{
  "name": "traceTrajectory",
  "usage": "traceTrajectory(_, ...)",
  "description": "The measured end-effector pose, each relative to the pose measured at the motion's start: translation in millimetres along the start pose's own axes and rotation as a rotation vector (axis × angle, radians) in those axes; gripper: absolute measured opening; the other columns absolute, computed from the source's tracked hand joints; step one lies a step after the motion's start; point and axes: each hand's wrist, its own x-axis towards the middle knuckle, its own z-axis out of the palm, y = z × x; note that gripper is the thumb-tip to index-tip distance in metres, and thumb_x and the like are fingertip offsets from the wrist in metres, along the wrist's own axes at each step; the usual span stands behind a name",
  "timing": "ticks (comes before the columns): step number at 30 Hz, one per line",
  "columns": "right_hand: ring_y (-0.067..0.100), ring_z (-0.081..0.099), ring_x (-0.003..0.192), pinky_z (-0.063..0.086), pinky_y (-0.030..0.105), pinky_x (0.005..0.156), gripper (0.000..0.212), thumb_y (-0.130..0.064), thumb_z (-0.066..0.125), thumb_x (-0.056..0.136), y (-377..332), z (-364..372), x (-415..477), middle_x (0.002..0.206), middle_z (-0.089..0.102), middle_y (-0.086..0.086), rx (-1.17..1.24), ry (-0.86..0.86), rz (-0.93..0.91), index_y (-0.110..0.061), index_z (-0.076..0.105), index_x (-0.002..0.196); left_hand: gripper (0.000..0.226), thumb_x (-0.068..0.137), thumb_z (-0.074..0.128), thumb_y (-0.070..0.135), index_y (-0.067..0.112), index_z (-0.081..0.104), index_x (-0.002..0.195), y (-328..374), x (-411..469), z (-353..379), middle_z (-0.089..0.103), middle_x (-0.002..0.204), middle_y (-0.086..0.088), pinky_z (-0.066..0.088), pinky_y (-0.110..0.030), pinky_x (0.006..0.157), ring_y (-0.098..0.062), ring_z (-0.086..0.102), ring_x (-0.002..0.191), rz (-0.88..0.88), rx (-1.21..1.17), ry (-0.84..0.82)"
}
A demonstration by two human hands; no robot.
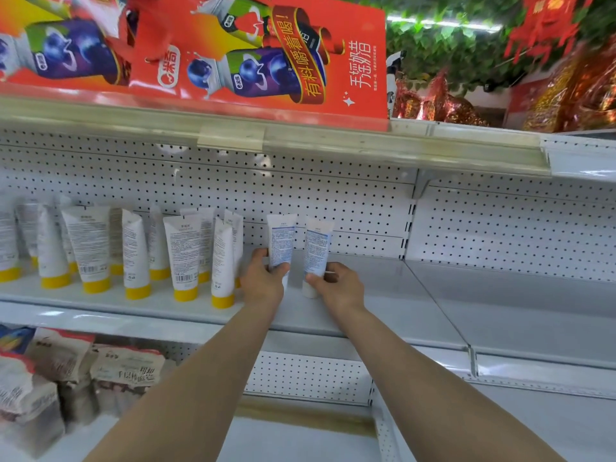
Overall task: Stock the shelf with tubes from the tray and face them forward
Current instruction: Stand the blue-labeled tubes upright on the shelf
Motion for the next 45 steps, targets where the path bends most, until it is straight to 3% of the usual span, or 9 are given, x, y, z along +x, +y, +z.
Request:
traceTrajectory(13,0.008,0.065,0.083,0.044,0.017,0.074,0.026,-0.026,0.076,0.082,1,0,-2,0.089,0.069,-0.007,0.022,-0.003,-0.010,-0.023,0.070,0.108,0.039,0.087,0.070,0.023,0.020,0.053,0.122,-5,4,4,0.064,0.090,0.000,0.051,-0.032,0.079,-0.024,0.065,0.088,0.005,0.044,0.020)
traceTrajectory(24,0.004,0.063,0.079,0.042,0.012,0.063,0.020,-0.027,0.074,0.083,6,2,2,0.080,0.065,-0.014,-0.012,-0.002,-0.029,-0.026,0.068,0.102,0.040,0.090,0.066,0.026,0.020,0.050,0.125,-3,2,5,0.068,0.097,-0.004,0.043,-0.026,0.073,-0.021,0.060,0.084,-0.011,0.097,0.018)
traceTrajectory(27,0.009,0.065,0.088,0.041,0.015,0.066,0.028,-0.029,0.073,0.084,4,1,1,0.092,0.069,-0.008,-0.045,-0.022,-0.025,-0.022,0.067,0.111,0.042,0.089,0.067,0.025,0.016,0.051,0.126,-2,-2,3,0.065,0.095,-0.002,0.044,-0.027,0.074,-0.021,0.061,0.085,-0.002,0.107,0.009)
traceTrajectory(29,0.012,0.065,0.097,0.042,0.018,0.075,0.041,-0.032,0.073,0.085,1,-1,-1,0.107,0.070,-0.003,-0.076,-0.050,-0.016,-0.021,0.061,0.122,0.046,0.087,0.069,0.023,0.012,0.050,0.127,1,-7,1,0.060,0.094,0.000,0.042,-0.027,0.075,-0.023,0.062,0.091,-0.015,0.098,-0.006)
traceTrajectory(33,0.019,0.059,0.117,0.042,0.022,0.089,0.071,-0.040,0.074,0.084,-8,-16,-14,0.133,0.059,0.007,-0.071,-0.084,0.073,-0.016,0.042,0.142,0.058,0.082,0.075,0.023,0.003,0.047,0.129,14,-29,-6,0.059,0.113,-0.006,0.037,-0.026,0.079,-0.023,0.057,0.104,-0.071,0.139,-0.078)
traceTrajectory(36,0.023,0.055,0.123,0.043,0.028,0.097,0.075,-0.045,0.072,0.083,-17,-34,-33,0.140,0.053,0.011,-0.130,-0.074,0.090,-0.015,0.040,0.144,0.065,0.080,0.078,0.025,0.005,0.045,0.132,23,-53,-14,0.058,0.128,-0.012,0.043,-0.031,0.090,-0.028,0.055,0.116,-0.088,0.132,-0.146)
traceTrajectory(39,0.024,0.055,0.123,0.045,0.029,0.095,0.072,-0.045,0.069,0.086,-32,-49,-61,0.144,0.050,0.012,-0.235,-0.078,0.067,-0.016,0.038,0.145,0.081,0.078,0.079,0.027,0.008,0.036,0.145,35,-80,-34,0.049,0.142,-0.009,0.040,-0.036,0.105,-0.026,0.047,0.129,-0.059,0.123,-0.197)
traceTrajectory(42,0.025,0.053,0.126,0.047,0.032,0.096,0.070,-0.044,0.067,0.088,-56,-55,-102,0.145,0.048,0.010,-0.330,-0.092,0.014,-0.017,0.038,0.145,0.077,0.080,0.077,0.030,0.010,0.039,0.144,52,-105,-74,0.047,0.143,-0.008,0.039,-0.033,0.104,-0.026,0.045,0.131,0.045,0.244,-0.239)
traceTrajectory(45,0.027,0.052,0.123,0.047,0.033,0.088,0.069,-0.047,0.068,0.086,-87,-51,-155,0.137,0.053,0.009,-0.472,-0.093,-0.083,-0.022,0.039,0.143,0.076,0.079,0.077,0.036,0.015,0.040,0.142,66,-128,-131,0.051,0.138,-0.012,0.044,-0.041,0.100,-0.031,0.047,0.126,0.112,0.427,-0.217)
